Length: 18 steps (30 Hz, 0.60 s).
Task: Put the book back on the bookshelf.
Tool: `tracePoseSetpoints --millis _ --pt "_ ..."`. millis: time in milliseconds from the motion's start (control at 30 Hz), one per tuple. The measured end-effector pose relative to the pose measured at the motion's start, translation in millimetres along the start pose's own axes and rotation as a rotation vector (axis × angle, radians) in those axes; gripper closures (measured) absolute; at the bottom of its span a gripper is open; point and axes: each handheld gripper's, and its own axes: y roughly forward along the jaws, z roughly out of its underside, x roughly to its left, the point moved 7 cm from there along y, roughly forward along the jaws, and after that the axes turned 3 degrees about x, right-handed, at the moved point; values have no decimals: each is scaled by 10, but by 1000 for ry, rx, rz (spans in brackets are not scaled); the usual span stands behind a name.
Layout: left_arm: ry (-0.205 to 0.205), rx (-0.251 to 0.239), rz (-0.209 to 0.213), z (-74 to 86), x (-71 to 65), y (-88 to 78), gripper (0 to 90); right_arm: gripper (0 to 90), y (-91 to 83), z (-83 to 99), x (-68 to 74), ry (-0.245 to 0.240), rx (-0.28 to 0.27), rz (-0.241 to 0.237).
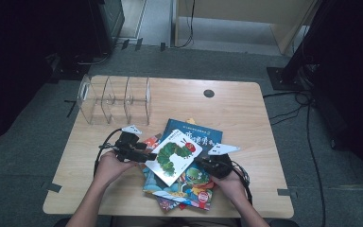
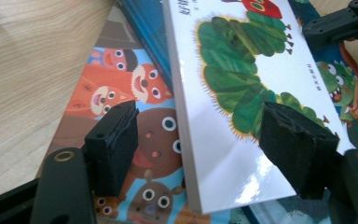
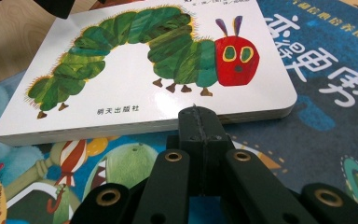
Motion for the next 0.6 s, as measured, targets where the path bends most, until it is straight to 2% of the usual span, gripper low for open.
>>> tracePoseSetpoints --millis 133,333,600 --pt "5 16 6 -9 -9 26 299 900 29 -22 -2 -4 -7 -3" --pt "-13 25 9 -16 7 60 302 900 90 -74 -4 -19 -12 -4" --pt "-67 55 -1 41 62 89 308 900 191 -151 19 -12 -15 -9"
